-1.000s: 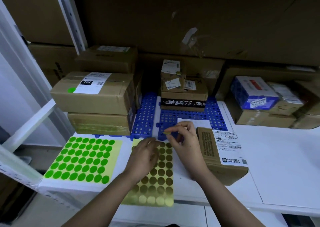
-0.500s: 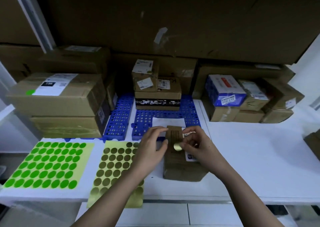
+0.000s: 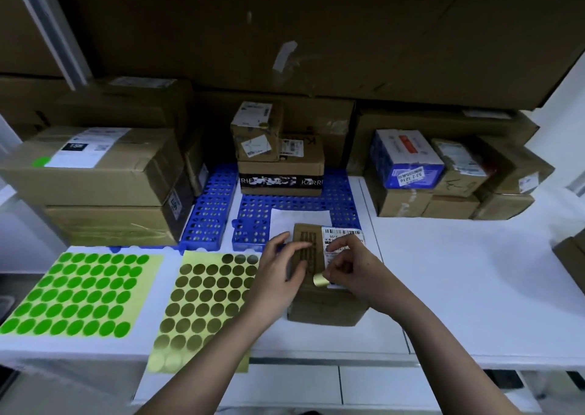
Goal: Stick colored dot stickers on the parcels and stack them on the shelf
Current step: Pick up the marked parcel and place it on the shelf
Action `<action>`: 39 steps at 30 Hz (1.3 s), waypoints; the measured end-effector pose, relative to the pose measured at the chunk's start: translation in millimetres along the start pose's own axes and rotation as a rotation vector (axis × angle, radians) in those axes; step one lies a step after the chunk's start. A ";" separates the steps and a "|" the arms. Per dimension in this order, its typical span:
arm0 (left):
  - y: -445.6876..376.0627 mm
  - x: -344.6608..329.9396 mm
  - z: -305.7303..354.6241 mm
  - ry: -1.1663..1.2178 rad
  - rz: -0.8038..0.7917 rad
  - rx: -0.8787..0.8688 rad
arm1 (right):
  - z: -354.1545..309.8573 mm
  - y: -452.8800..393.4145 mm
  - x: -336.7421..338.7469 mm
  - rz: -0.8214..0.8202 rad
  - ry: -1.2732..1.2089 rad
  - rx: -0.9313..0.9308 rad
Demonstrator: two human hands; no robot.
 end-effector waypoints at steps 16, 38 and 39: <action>4.5 -9.4 -0.6 0.116 -0.103 0.043 | -9.2 6.3 -2.4 0.139 0.254 0.089; 9.5 -14.0 -2.6 0.002 -0.188 0.013 | 6.8 18.0 -5.1 0.513 0.571 0.166; 9.4 -14.4 -3.1 0.008 -0.194 0.013 | 8.8 16.0 -4.2 0.540 0.551 0.124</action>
Point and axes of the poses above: each hand's wrist, its own y-axis away from the middle knuckle, its own x-axis out of the back of the hand, z = x × y, the point moved 8 cm from there along -y, towards the middle knuckle, and after that the axes turned 12 degrees about -z, right-handed, at the moved point
